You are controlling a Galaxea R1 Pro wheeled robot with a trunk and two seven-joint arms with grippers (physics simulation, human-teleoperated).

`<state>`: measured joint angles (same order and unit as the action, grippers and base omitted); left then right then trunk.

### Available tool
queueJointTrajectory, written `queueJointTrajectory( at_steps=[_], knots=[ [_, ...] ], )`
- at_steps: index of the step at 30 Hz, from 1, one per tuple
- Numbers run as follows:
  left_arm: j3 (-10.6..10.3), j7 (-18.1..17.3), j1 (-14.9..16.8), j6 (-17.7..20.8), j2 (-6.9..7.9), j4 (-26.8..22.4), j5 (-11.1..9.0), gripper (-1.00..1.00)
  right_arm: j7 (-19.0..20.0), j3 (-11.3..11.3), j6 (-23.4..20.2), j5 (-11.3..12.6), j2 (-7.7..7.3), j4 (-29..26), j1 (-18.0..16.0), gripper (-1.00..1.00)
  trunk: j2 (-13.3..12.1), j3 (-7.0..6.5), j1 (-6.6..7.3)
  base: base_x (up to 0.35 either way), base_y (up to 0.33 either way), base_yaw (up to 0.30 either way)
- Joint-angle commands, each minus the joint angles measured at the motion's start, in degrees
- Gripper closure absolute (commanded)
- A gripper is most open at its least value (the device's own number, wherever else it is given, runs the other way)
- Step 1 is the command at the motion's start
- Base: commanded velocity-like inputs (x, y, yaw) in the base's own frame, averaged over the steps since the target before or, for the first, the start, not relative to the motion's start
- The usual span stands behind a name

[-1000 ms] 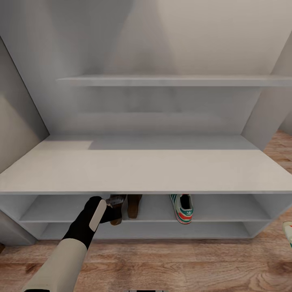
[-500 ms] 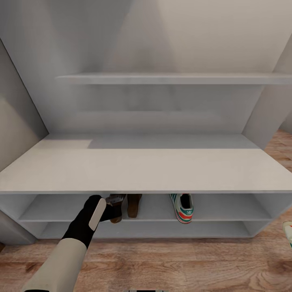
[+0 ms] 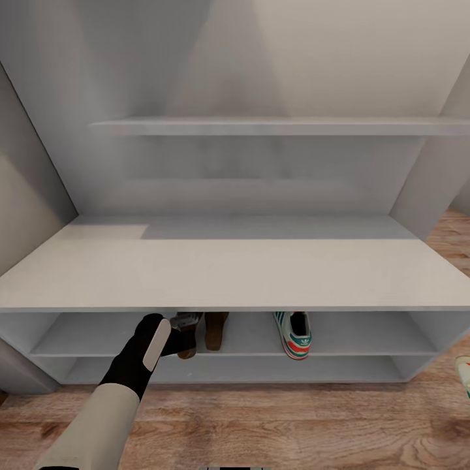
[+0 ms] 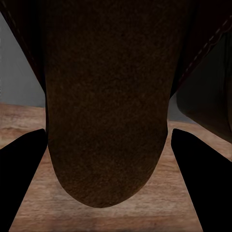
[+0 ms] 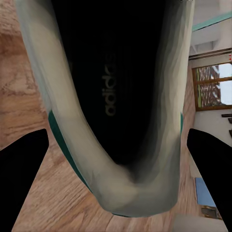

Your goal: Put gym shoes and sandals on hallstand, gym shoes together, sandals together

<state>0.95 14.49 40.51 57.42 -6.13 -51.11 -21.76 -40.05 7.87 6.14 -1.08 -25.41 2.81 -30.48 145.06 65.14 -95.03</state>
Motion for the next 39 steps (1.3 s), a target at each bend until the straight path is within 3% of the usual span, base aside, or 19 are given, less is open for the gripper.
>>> queueJointTrajectory(
  at_steps=[1, 39],
  knots=[
    [0.11, 0.52, 0.01, -0.3, -0.02, -0.1, -0.3, 1.0, -0.12, 0.13, 0.4, -0.12, 0.01, 0.26, -0.1, 1.0, 0.02, 0.06, -0.17, 0.0, 0.0, 0.0],
    [0.29, 0.54, 0.01, -0.53, -0.02, 0.05, -0.22, 1.0, -0.12, 0.13, 0.45, -0.14, 0.01, 0.26, -0.1, 1.0, 0.02, 0.06, -0.17, 0.0, 0.0, 0.0]
  ],
)
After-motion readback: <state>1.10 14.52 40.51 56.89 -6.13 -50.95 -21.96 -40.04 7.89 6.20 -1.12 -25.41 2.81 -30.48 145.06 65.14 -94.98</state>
